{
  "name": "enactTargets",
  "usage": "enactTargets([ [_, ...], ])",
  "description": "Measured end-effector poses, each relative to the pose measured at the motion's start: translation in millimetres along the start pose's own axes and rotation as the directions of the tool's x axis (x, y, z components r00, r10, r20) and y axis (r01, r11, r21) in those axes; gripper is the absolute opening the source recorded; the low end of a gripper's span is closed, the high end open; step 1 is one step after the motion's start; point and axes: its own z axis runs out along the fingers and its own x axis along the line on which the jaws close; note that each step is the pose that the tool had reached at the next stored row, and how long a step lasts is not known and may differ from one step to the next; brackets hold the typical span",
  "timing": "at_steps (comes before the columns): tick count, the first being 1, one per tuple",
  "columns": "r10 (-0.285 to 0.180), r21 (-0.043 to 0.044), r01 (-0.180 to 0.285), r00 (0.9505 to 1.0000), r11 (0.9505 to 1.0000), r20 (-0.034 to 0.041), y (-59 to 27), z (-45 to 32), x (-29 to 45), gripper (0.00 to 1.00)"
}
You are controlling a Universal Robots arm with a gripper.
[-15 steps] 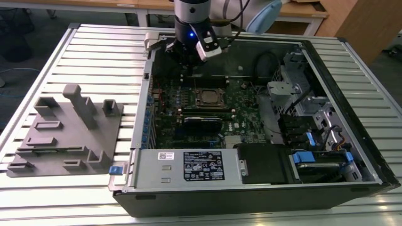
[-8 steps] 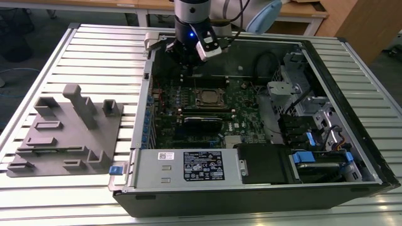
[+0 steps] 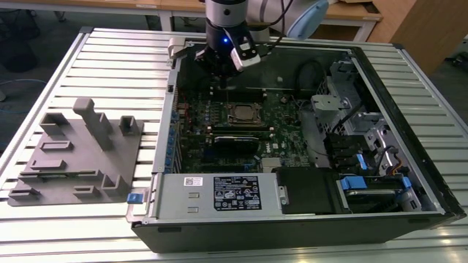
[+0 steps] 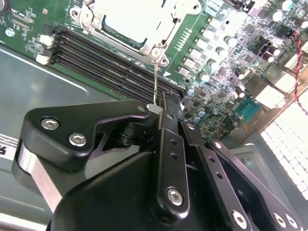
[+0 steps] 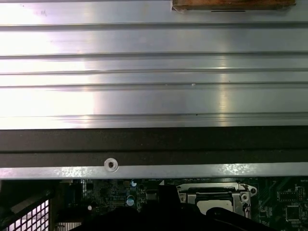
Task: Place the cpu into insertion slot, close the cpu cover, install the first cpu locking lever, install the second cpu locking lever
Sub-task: 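Install the first cpu locking lever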
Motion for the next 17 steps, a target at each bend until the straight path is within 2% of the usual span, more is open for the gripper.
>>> enactTargets([
  [8,0.0,-0.0001,0.0,1.0,1.0,0.0001,0.2,0.2,-5.1,0.11],
  [17,0.0,0.0,0.0,1.0,1.0,0.0001,0.2,0.2,-5.9,0.11],
])
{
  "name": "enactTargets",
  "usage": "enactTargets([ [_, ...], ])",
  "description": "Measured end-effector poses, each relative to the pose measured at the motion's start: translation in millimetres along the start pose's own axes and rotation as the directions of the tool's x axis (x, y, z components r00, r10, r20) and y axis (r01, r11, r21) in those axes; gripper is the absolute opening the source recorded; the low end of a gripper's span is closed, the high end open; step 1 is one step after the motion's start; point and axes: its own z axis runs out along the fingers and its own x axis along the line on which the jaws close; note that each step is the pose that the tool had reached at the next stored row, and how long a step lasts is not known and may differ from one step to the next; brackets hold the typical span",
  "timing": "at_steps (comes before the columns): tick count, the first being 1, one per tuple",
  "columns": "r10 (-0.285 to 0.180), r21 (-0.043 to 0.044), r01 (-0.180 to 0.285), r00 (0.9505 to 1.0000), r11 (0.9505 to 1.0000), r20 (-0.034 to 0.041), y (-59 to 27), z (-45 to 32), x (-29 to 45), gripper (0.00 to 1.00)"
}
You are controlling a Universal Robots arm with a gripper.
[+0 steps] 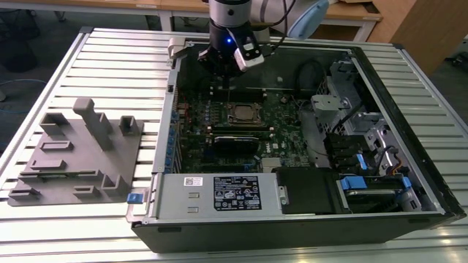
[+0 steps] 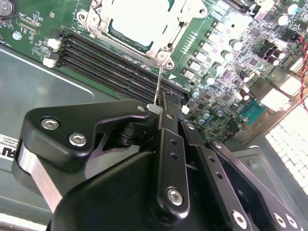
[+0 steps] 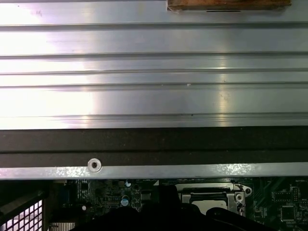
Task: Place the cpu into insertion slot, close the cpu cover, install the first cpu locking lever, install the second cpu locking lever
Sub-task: 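Install the first cpu locking lever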
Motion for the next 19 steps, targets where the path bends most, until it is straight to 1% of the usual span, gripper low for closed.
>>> enactTargets([
  [10,0.0,0.0001,0.0,1.0,1.0,-0.0001,0.3,0.4,-8.9,0.11],
  [15,0.0,0.0,0.0,1.0,1.0,-0.0001,0.3,0.5,-9.2,0.11],
  [19,0.0,0.0,0.0,1.0,1.0,0.0,0.4,0.5,-11.1,0.11],
])
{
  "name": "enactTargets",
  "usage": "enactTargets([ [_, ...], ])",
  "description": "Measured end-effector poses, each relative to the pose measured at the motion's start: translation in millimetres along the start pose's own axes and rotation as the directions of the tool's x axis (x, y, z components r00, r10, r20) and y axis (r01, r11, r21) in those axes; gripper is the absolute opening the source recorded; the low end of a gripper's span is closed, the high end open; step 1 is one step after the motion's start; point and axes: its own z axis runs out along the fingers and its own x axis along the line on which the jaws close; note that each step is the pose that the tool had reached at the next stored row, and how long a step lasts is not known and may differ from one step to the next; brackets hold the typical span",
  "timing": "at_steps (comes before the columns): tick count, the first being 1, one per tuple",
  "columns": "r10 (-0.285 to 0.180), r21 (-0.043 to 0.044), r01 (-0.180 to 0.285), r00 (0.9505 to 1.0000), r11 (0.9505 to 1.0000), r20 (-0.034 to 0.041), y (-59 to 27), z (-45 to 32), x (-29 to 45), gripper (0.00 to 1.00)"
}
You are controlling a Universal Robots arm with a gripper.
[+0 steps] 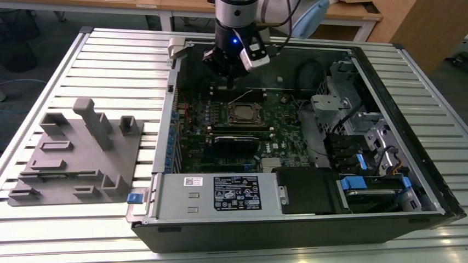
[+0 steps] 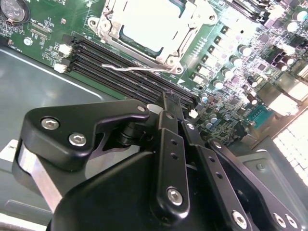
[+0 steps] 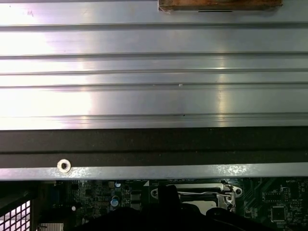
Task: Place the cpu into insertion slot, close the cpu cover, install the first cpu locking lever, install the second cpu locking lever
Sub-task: 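Install the first cpu locking lever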
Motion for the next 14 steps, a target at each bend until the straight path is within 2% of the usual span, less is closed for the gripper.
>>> enactTargets([
  [7,0.0,-0.0001,0.0,1.0,1.0,0.0001,0.1,0.2,-4.1,0.11],
  [14,0.0,0.0,0.0,1.0,1.0,0.0,0.1,0.2,-4.7,0.11],
])
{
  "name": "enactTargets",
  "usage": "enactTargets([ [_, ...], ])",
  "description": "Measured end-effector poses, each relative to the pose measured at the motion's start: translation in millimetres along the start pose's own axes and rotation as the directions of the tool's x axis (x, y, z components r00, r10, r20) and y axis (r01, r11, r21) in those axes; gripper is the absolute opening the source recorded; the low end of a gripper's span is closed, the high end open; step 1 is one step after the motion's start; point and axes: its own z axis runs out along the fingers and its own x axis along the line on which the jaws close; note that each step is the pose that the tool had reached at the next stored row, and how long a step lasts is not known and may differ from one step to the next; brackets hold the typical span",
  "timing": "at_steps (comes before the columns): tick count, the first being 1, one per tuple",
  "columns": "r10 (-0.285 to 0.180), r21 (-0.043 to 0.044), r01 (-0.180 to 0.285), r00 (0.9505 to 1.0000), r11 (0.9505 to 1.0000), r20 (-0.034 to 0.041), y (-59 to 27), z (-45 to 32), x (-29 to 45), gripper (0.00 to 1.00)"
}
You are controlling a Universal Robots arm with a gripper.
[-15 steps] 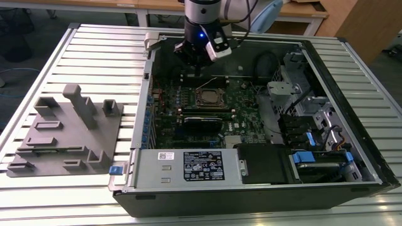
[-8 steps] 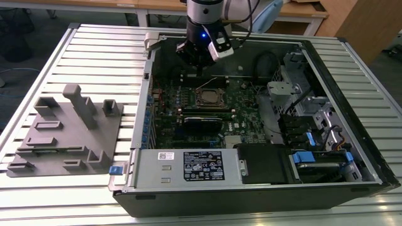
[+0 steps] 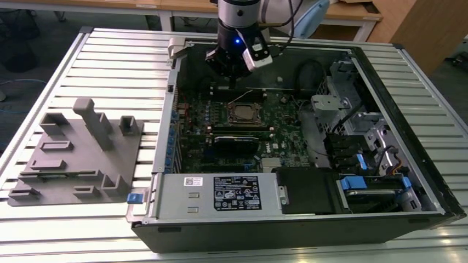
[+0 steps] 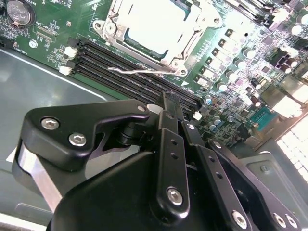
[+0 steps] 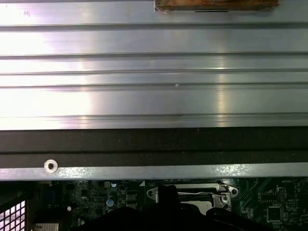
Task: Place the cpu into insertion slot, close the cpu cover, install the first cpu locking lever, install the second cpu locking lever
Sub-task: 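Install the first cpu locking lever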
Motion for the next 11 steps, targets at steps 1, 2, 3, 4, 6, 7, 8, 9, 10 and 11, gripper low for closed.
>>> enactTargets([
  [1,0.0,0.0,0.0,1.0,1.0,0.0,0.1,0.0,-0.7,0.11],
  [2,0.0,0.0001,0.0,1.0,1.0,-0.0001,0.1,0.1,-1.6,0.11],
  [3,0.0,0.0,0.0,1.0,1.0,0.0,0.1,0.1,-2.7,0.11],
  [4,0.0,0.0,0.0,1.0,1.0,-0.0001,0.1,0.2,-4.1,0.11],
  [6,0.0,0.0,0.0,1.0,1.0,0.0,0.2,0.3,-7.0,0.11],
  [7,0.0,-0.0001,0.0,1.0,1.0,0.0,0.3,0.4,-8.4,0.11],
  [8,0.0,0.0,0.0,1.0,1.0,0.0,0.3,0.5,-9.9,0.11],
  [9,0.0,-0.0001,0.0,1.0,1.0,0.0,0.4,0.6,-11.6,0.11],
  [10,0.0,0.0,0.0,1.0,1.0,0.0,0.4,0.6,-13.3,0.11],
  [11,0.0,0.0001,0.0,1.0,1.0,0.0,0.5,0.6,-14.5,0.11],
])
